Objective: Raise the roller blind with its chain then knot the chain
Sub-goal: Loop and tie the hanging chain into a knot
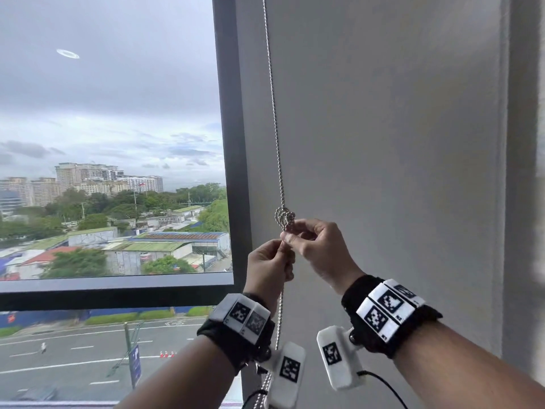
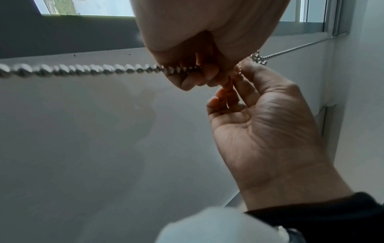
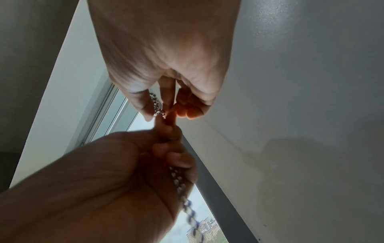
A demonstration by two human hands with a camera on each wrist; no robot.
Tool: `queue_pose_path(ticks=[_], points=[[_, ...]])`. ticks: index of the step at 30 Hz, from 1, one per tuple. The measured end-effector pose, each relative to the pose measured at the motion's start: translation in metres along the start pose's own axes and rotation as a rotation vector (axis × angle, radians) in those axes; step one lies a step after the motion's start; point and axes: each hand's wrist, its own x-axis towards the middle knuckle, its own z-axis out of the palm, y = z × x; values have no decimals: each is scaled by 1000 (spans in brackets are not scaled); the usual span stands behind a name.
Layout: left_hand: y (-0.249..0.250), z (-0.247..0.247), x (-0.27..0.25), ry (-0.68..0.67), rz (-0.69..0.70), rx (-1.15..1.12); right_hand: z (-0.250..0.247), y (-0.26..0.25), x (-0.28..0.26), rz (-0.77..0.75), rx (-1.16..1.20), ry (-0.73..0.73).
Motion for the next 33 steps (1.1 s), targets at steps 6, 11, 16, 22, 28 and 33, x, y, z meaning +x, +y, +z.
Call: queue_pose_path(ticks=[6,11,16,22,28,33], points=[[-22,-11,4,53,-8,46,11,21,3,91,-75,-42],[-51,-31,7,25,-73,113,22,47,5,131,-148,-119],[-92,-50,3,57,-133,200,31,76,5,108,-229,-149],[-117,-58,13,91,-113,270,37,107,9,91,-210,-94],[-128,-61,32,104,-131,279,41,122,22,78,-213,-83],[-133,-60,37,112,-134,280,46,129,25,79,-211,-75]])
